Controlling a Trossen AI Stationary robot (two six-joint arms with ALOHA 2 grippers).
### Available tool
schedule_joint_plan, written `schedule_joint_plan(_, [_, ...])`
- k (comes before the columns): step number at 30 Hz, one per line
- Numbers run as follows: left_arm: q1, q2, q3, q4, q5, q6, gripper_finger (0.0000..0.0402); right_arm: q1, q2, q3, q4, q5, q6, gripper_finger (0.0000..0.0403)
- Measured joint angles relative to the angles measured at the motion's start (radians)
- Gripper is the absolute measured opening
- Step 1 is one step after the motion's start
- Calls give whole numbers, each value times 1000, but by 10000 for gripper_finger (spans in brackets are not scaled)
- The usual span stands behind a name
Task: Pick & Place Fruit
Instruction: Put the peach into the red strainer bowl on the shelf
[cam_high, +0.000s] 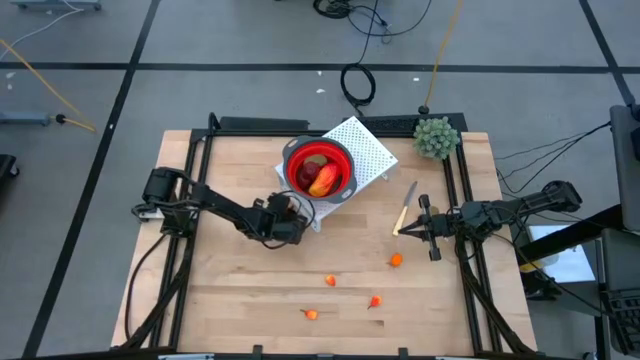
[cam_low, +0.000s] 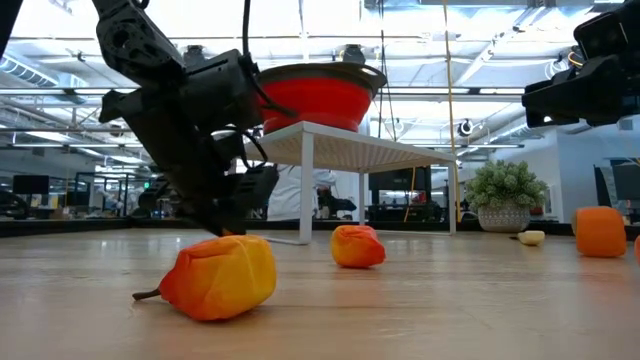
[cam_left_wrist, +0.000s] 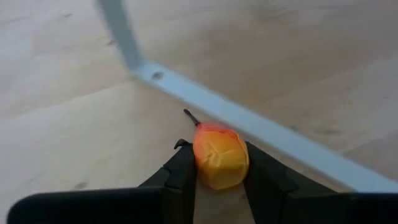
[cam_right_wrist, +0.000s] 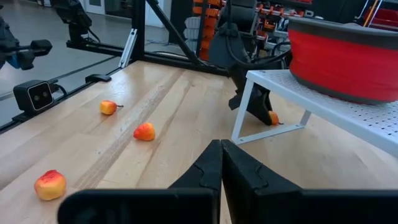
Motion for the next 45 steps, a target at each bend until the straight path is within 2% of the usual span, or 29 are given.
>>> schedule_joint_plan(5, [-29, -46, -2, -138, 10, -102, 101, 0, 0, 0, 0, 0, 0, 0])
schedule_joint_plan(8, [-43, -73, -4, -193, 15, -107, 99, 0, 0, 0, -1, 0, 0, 0])
schedule_joint_plan(16, [-67, -78, -3, -214, 33, -159, 109, 0, 0, 0, -1, -1, 0, 0])
schedule_joint_plan(23, [-95, -99, -3, -220, 76, -185, 96, 0, 0, 0, -1, -1, 0, 0])
schedule_joint_plan(31, [-146, -266, -2, -237, 108, -172, 107, 0, 0, 0, -1, -1, 0, 0])
schedule_joint_plan(39, [-222, -450, -2, -224, 123, -109, 99, 0, -1, 0, -1, -1, 0, 0])
schedule_joint_plan(45, [-280, -535, -2, -147, 123, -74, 108, 0, 0, 0, -1, -1, 0, 0])
